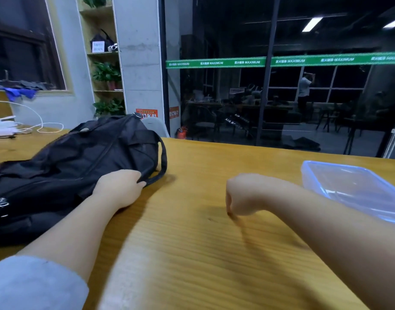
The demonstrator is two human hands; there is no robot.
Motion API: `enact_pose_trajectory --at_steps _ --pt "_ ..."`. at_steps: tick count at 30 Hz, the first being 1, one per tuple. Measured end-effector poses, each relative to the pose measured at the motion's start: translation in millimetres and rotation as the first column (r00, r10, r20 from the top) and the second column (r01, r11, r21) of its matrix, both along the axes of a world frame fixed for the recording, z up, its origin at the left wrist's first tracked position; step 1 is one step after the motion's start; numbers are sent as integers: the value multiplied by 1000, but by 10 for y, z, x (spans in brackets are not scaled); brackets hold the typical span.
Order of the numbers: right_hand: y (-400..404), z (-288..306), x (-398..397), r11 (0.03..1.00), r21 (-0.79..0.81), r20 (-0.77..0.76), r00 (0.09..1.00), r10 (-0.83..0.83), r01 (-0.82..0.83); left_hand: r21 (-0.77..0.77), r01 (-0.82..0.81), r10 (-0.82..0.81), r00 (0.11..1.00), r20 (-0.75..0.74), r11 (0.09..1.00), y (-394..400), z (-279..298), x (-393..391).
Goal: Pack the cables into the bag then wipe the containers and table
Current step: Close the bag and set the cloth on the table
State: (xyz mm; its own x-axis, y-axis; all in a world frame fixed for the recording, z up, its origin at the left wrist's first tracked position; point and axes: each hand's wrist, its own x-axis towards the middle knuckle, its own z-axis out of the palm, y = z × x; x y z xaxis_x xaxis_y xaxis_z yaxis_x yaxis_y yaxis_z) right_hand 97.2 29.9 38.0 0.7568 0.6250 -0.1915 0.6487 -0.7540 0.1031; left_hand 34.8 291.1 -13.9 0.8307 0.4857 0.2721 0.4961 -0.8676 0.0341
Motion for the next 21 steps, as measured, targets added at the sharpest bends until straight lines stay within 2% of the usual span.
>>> enact_pose_trajectory --at_steps 5,7,8,9,11,12,14,16,19,21 --pt "12 31 111 994 86 -133 990 -49 61 24 291 -292 956 21 956 -518 3 -99" --pt "-1 78 132 971 193 -190 977 -102 139 31 390 -390 920 35 921 -690 -14 -101" --pt "-8 115 140 939 302 -143 982 -126 165 47 439 -441 897 44 897 -754 -21 -107" --pt "-14 161 141 880 448 -35 986 -161 160 68 489 -493 868 54 869 -802 -35 -115" --pt "-22 251 151 708 706 206 948 -244 29 103 589 -598 794 111 801 -858 -76 -137" --pt "-18 302 157 646 760 294 925 -242 -73 114 637 -647 747 152 763 -879 -96 -146" --pt "8 399 173 635 732 425 894 -142 -247 142 724 -735 641 220 675 -912 -132 -151" --pt "61 440 224 706 611 522 853 -20 -358 200 779 -799 542 261 594 -939 -145 -153" --pt "132 440 352 826 444 519 851 79 -347 290 791 -837 465 287 539 -956 -94 -159" --pt "149 417 470 905 339 446 891 86 -257 249 811 -832 437 341 529 -925 -59 -142"
